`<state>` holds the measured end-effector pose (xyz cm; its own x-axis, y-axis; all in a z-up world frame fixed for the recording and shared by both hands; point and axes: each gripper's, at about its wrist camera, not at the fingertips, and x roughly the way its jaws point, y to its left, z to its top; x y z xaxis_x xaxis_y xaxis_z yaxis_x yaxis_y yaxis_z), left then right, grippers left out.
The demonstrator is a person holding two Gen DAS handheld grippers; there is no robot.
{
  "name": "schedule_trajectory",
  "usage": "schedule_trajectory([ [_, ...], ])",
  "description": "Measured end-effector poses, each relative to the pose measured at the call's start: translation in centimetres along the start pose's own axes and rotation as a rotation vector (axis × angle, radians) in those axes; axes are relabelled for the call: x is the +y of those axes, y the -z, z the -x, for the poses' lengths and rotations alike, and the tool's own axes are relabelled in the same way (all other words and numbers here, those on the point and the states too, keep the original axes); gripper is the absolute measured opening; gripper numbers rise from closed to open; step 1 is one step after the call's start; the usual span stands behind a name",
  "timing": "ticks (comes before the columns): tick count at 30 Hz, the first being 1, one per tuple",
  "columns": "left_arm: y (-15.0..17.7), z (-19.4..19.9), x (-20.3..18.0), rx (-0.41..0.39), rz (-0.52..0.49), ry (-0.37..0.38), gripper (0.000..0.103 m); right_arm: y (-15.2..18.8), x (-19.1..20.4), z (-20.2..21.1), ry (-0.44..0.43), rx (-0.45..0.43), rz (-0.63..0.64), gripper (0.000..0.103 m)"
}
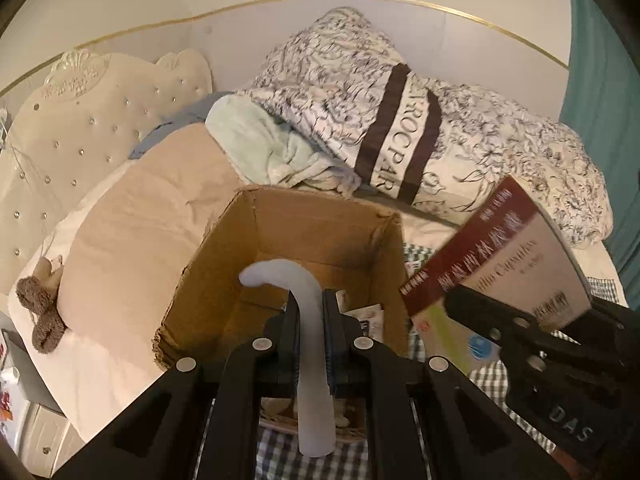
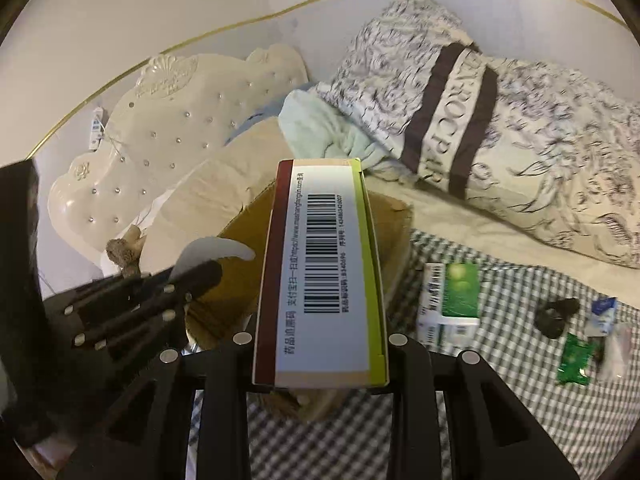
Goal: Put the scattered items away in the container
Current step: 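Release the tube into the box while the right tool drops the capsule box inside, then move the left tool to the green medicine box while the right tool approaches the toothpick jar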
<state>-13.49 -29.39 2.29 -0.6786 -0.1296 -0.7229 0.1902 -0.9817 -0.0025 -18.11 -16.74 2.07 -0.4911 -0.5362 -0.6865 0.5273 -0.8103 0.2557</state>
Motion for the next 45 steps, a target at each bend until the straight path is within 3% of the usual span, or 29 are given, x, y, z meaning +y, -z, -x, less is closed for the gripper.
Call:
schedule_trajectory([
  [7,1.3,-4.3,2.3,0.065,0.035,0.009,0.009,-0.4,0.2,-5.8,0.035,0.065,-0.005,0.028],
  [11,1.7,-5.4,2.6,0.064,0.034,0.011,0.009,-0.5,-0.2,-7.7,0.029,0.09,-0.013,0.031],
  [12,1.7,-5.4,2.6,0.063,0.032,0.009,0.013,-0.7,-0.2,-8.0,0.026,0.087,-0.008,0.032],
  [13,1.7,-5.5,2.6,0.063,0.029,0.003,0.025,-0.8,-0.1,-8.1,0.026,0.08,-0.004,0.038],
  [14,1.7,-5.6,2.6,0.067,0.027,-0.001,0.036,-1.0,0.0,-8.2,0.025,0.074,-0.001,0.063],
  [15,1.7,-5.6,2.6,0.074,0.03,-0.002,0.067,-1.3,0.0,-8.1,0.023,0.058,0.001,0.076],
  [16,1.7,-5.6,2.7,0.076,0.038,-0.002,0.085,-1.5,0.0,-7.7,0.027,0.027,-0.003,0.086],
  [22,1.6,-3.5,2.4,0.002,0.054,-0.041,0.088,-2.4,-0.3,-4.7,0.087,-0.063,0.002,0.086],
  [25,1.5,-2.0,1.2,-0.029,0.041,-0.065,0.095,-1.8,-2.1,-2.3,0.111,-0.091,-0.018,0.086],
  [29,1.7,0.1,-1.4,-0.059,0.043,-0.032,0.1,-0.5,-5.6,2.1,0.17,-0.134,-0.052,0.086],
  [36,3.1,2.3,-9.6,-0.073,0.009,0.064,0.103,4.6,-14.5,10.5,0.286,-0.182,-0.157,0.086],
  [45,5.7,-0.6,-18.4,-0.013,-0.022,0.132,0.103,12.6,-23.8,14.5,0.439,-0.139,-0.206,0.086],
])
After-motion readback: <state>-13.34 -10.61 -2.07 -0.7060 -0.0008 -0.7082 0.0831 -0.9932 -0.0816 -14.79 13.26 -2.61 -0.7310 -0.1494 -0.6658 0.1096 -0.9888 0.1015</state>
